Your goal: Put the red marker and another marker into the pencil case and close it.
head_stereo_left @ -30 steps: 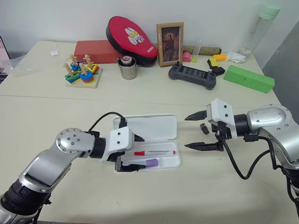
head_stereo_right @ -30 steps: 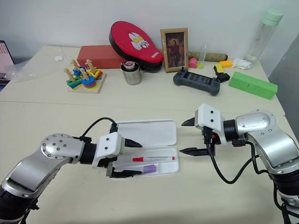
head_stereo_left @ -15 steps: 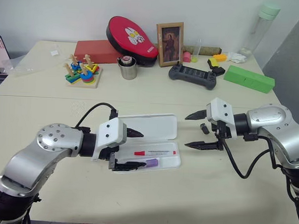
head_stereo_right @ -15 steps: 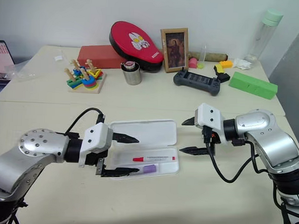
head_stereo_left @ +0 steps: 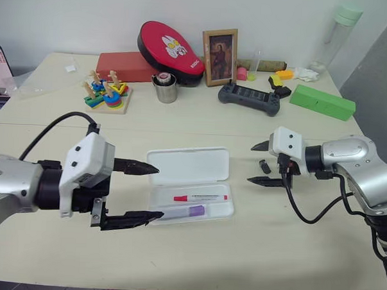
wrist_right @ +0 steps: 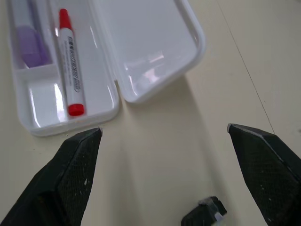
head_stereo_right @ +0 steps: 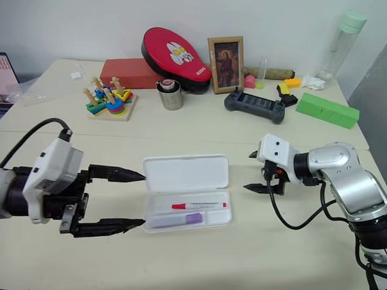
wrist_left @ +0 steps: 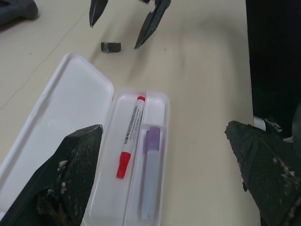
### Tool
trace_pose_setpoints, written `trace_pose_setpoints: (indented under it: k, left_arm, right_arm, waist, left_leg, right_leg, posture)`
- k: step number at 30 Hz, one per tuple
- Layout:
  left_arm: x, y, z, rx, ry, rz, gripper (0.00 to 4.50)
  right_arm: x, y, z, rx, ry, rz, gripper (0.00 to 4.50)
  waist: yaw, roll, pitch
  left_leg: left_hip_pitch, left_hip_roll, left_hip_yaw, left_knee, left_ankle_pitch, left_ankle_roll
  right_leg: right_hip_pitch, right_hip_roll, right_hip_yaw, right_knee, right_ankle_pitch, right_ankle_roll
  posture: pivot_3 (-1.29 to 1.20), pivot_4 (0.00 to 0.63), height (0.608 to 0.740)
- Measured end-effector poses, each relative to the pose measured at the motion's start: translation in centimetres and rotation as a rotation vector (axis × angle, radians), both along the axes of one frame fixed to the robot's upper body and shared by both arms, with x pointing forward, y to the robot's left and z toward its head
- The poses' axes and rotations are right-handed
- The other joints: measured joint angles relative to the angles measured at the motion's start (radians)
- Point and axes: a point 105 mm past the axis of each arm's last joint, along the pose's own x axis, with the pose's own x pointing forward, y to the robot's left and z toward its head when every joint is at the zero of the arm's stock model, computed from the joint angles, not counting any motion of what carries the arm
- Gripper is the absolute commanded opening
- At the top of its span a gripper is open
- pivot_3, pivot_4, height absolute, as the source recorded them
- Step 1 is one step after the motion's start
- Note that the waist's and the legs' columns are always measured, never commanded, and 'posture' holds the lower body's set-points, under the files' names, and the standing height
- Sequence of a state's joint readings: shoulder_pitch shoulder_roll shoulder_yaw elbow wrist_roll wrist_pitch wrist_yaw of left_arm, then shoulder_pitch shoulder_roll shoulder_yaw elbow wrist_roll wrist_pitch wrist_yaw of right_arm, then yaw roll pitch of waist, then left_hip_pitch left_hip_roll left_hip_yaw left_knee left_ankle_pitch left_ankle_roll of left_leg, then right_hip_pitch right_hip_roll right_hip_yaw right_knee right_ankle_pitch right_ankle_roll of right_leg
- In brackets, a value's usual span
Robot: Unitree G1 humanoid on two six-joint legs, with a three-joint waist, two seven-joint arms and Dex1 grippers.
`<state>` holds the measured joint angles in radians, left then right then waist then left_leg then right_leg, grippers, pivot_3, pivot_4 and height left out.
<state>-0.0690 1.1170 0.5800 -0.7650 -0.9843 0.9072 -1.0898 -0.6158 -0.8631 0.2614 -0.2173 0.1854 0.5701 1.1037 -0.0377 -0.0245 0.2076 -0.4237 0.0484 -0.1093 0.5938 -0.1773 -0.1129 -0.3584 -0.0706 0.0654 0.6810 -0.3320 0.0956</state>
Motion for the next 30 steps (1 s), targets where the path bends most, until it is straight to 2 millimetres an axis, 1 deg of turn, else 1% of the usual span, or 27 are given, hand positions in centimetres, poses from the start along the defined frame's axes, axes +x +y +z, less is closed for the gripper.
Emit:
trace_pose_setpoints:
  k: [5, 8, 12, 15, 22, 24, 25, 30]
  left_arm:
    - [-0.2, -0.4, 1.3, -0.017, -0.054, 0.009, 4.45]
    - [-0.1, -0.6, 1.4, -0.023, -0.057, 0.02, 4.45]
    - [-0.1, -0.6, 1.4, -0.025, -0.061, 0.031, 4.45]
    - [0.0, -0.6, 1.5, -0.023, -0.067, 0.037, 4.45]
    - [0.2, -0.7, 1.4, -0.024, -0.075, 0.035, 4.45]
    - [0.2, -0.8, 1.3, -0.024, -0.074, 0.029, 4.5]
    - [0.2, -0.8, 1.3, -0.024, -0.078, 0.03, 4.5]
    - [0.4, -0.6, 1.3, -0.021, -0.087, 0.046, 4.5]
  right_arm:
    - [1.7, -1.2, -1.2, -0.036, -0.007, -0.114, 4.5]
    - [2.7, -1.9, -1.8, -0.04, -0.006, -0.177, 4.5]
    - [3.9, -3.5, -3.0, -0.053, 0.013, -0.289, 4.5]
    - [4.2, -4.1, -3.4, -0.064, 0.026, -0.334, 4.5]
    - [4.3, -4.5, -3.9, -0.047, 0.065, -0.405, 4.5]
    - [4.3, -4.7, -4.0, -0.032, 0.087, -0.434, 4.13]
    - [4.3, -4.7, -4.1, -0.028, 0.097, -0.445, 4.04]
    - [4.1, -4.4, -4.7, 0.002, 0.157, -0.476, 2.76]
  waist:
    - [-0.001, 0.0, 0.0]
    - [-0.004, 0.0, 0.0]
    - [-0.005, 0.0, 0.0]
    - [-0.006, 0.0, 0.0]
    - [-0.007, 0.0, 0.0]
    - [-0.008, 0.0, 0.0]
    - [-0.008, 0.0, 0.0]
    - [-0.012, 0.0, 0.0]
  left_leg:
    - [0.0, 0.0, 0.0, 0.0, 0.0, 0.0]
    - [0.0, 0.0, 0.0, 0.0, 0.0, 0.0]
    - [0.0, 0.0, 0.0, 0.0, 0.0, 0.0]
    - [0.0, 0.0, 0.0, 0.0, 0.0, 0.0]
    - [0.0, 0.0, 0.001, 0.0, 0.0, 0.0]
    - [0.0, 0.0, 0.001, 0.0, 0.0, 0.0]
    - [0.0, 0.0, 0.001, 0.0, 0.0, 0.0]
    - [0.0, 0.0, 0.0, 0.0, 0.0, 0.0]
  right_leg:
    - [0.0, 0.0, 0.001, 0.0, 0.0, 0.0]
    - [0.0, 0.0, 0.0, 0.0, 0.0, 0.0]
    - [0.0, 0.0, 0.0, 0.0, 0.0, 0.0]
    - [0.0, 0.0, 0.0, 0.0, 0.0, 0.0]
    - [0.0, 0.0, 0.001, 0.0, 0.0, 0.0]
    - [0.0, 0.0, 0.001, 0.0, 0.0, 0.0]
    - [0.0, 0.0, 0.001, 0.0, 0.0, 0.0]
    - [0.0, 0.0, 0.0, 0.0, 0.0, 0.0]
  posture:
    - [0.0, 0.15, 0.74]
    - [0.0, 0.15, 0.74]
    - [0.0, 0.15, 0.74]
    - [0.0, 0.15, 0.74]
    - [0.0, 0.15, 0.74]
    - [0.0, 0.15, 0.74]
    - [0.0, 0.15, 0.74]
    - [0.0, 0.15, 0.74]
